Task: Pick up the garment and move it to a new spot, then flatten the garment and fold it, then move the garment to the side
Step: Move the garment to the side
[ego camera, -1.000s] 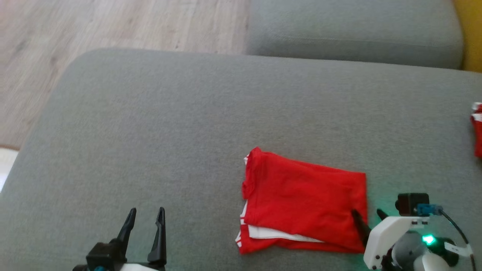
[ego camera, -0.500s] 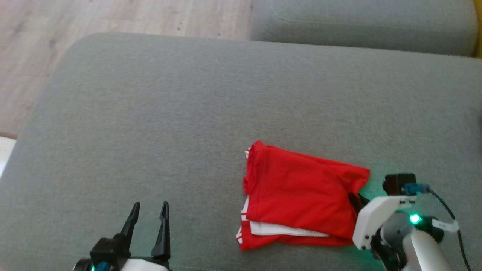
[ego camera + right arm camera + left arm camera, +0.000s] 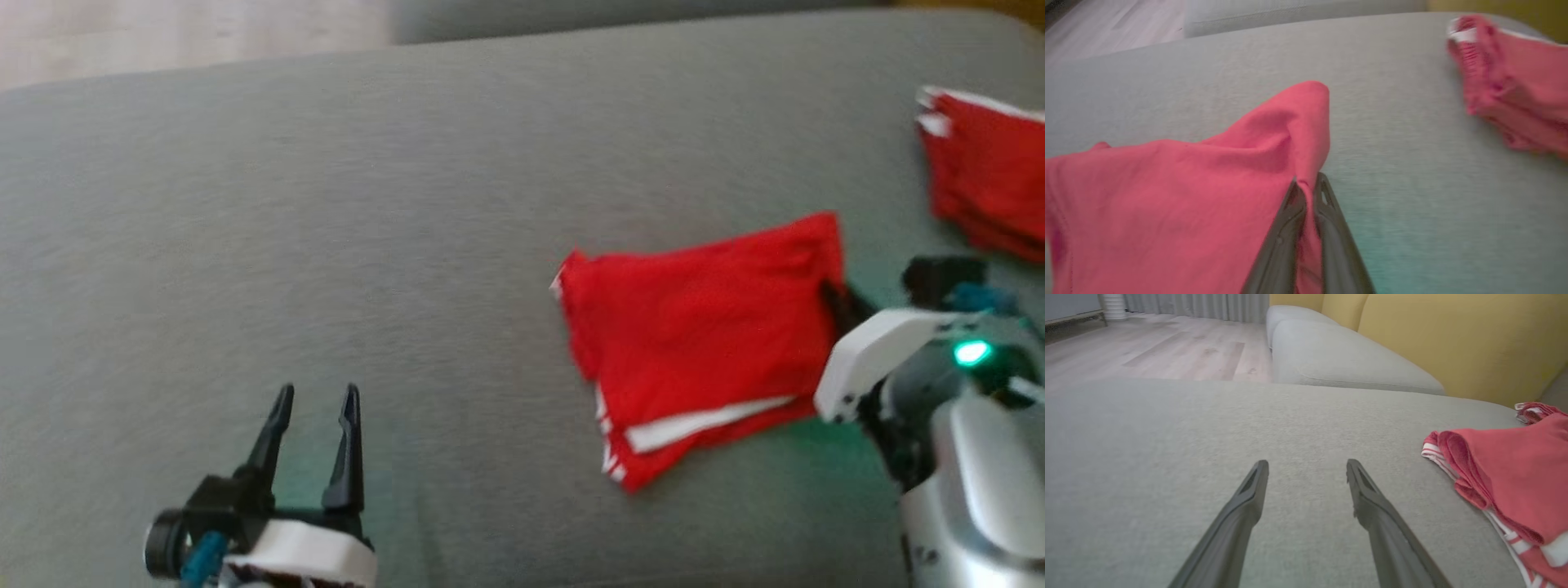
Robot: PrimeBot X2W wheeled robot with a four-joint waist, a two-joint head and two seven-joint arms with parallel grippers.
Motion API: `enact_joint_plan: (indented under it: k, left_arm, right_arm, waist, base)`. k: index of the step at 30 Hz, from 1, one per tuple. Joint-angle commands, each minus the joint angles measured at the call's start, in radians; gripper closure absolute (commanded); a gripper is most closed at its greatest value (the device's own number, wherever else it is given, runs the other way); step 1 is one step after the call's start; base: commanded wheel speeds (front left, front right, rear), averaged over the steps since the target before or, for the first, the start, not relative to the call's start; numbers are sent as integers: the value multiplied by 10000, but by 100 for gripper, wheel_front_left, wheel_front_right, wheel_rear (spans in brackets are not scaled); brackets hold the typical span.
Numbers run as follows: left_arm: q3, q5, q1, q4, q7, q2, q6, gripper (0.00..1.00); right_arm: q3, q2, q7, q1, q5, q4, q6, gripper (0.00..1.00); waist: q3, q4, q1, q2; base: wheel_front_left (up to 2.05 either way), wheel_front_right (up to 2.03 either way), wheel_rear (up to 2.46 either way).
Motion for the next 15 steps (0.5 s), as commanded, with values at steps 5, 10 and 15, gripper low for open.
enact_joint_plan:
  k: [5, 10, 15]
  left_arm:
    - [577, 230, -824, -486, -76, 418, 14, 0]
    - [587, 351, -1170, -593, 120, 616, 2, 0]
    - [477, 421, -1337, -609, 291, 624, 19, 0]
  right_arm:
    - [-117, -290, -65, -612, -24, -1131, 65, 100]
    - [-259, -339, -124, -713, 36, -1494, 65, 100]
    - [-158, -291, -214, -822, 53, -1536, 65, 100]
  waist:
    - [936, -2162, -2, 0]
    - [1287, -3038, -2, 0]
    - [1316, -3300, -2, 0]
  base:
    - [0, 0, 0]
    - [0, 0, 0]
    - [0, 0, 0]
